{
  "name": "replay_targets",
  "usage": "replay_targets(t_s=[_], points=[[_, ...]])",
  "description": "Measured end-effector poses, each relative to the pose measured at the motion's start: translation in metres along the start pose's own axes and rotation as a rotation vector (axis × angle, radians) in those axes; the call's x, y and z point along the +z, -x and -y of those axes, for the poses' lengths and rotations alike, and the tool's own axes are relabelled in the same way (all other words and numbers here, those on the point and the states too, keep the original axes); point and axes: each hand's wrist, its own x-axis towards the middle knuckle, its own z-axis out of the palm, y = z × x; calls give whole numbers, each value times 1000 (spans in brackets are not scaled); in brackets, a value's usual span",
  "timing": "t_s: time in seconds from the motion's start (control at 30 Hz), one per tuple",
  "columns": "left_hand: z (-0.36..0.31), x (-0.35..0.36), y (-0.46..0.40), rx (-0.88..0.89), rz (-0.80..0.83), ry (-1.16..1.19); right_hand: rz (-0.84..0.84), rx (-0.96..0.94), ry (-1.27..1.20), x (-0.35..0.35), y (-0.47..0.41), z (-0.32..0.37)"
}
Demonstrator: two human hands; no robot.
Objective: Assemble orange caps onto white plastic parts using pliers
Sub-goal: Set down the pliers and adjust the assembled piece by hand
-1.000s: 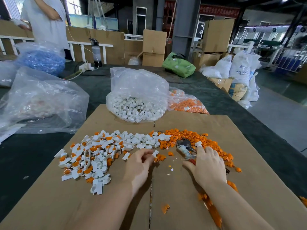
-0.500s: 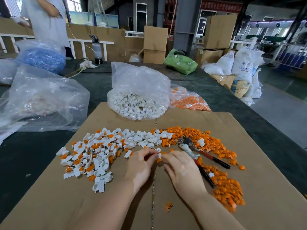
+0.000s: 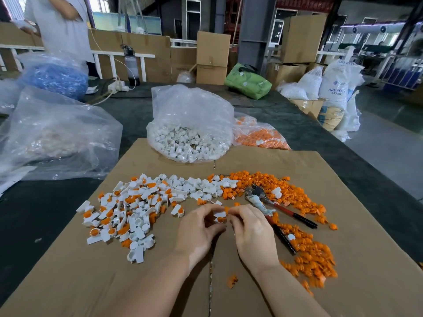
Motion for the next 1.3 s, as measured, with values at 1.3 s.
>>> replay_targets(t_s=[1.3], points=[[-3,-1,3,-122,-96,81,99,91,173,12,0,-11]])
